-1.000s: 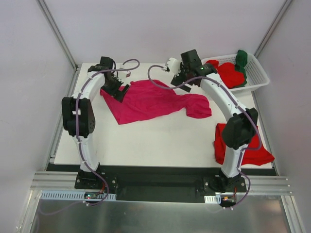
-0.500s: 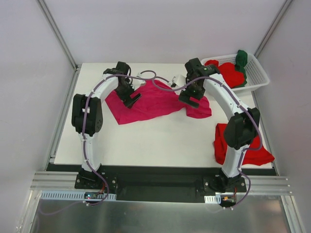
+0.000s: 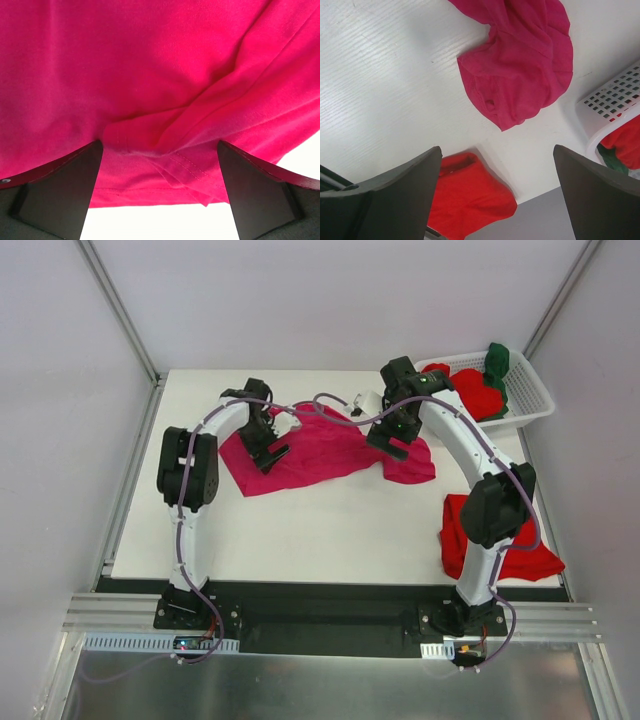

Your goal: Fold and stack the t-shirts

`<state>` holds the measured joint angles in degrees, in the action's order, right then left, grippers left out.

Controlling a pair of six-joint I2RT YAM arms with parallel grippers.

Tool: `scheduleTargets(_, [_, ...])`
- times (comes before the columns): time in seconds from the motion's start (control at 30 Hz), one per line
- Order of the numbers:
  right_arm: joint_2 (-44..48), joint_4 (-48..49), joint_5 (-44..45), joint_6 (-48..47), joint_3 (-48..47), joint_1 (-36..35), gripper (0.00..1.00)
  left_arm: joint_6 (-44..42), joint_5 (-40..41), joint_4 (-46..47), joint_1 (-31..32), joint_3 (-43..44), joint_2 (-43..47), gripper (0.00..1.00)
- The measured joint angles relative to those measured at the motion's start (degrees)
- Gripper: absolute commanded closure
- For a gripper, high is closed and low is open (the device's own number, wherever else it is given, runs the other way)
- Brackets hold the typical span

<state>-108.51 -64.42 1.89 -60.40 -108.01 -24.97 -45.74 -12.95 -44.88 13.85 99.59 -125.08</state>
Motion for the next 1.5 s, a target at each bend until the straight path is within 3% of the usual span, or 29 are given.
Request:
scheduleTargets(0.93, [0.0, -0.44, -0.68, 1.95, 0.11, 0.0, 0.04, -8.83, 4.11, 0.55, 2.32, 3.45, -0.26, 0.03])
scheduleTargets(0.97, [0.0, -0.44, -0.68, 1.95, 0.11, 0.0, 0.04, -8.81, 4.11, 0.55, 2.32, 3.45, -0.26, 0.09])
scheduleTargets(1.03, [0.0, -0.44, -0.68, 1.95, 0.11, 0.0, 0.04, -8.66, 4.09, 0.52, 2.34, 3.45, -0.26, 0.34])
scheduleTargets(1.07, [0.0, -0.44, -0.68, 1.92, 0.11, 0.0, 0.04, -8.46, 4.07, 0.5, 2.34, 3.45, -0.26, 0.58])
scheduleTargets(1.17, [0.0, -0.44, -0.68, 1.92, 0.11, 0.0, 0.04, -8.11, 4.02, 0.42, 2.32, 3.43, -0.26, 0.99])
scheduleTargets(1.5, [-0.04, -0.46, -0.66, 1.92, 0.11, 0.0, 0.04, -7.58, 4.07, 0.42, 2.36, 3.43, -0.22, 1.0])
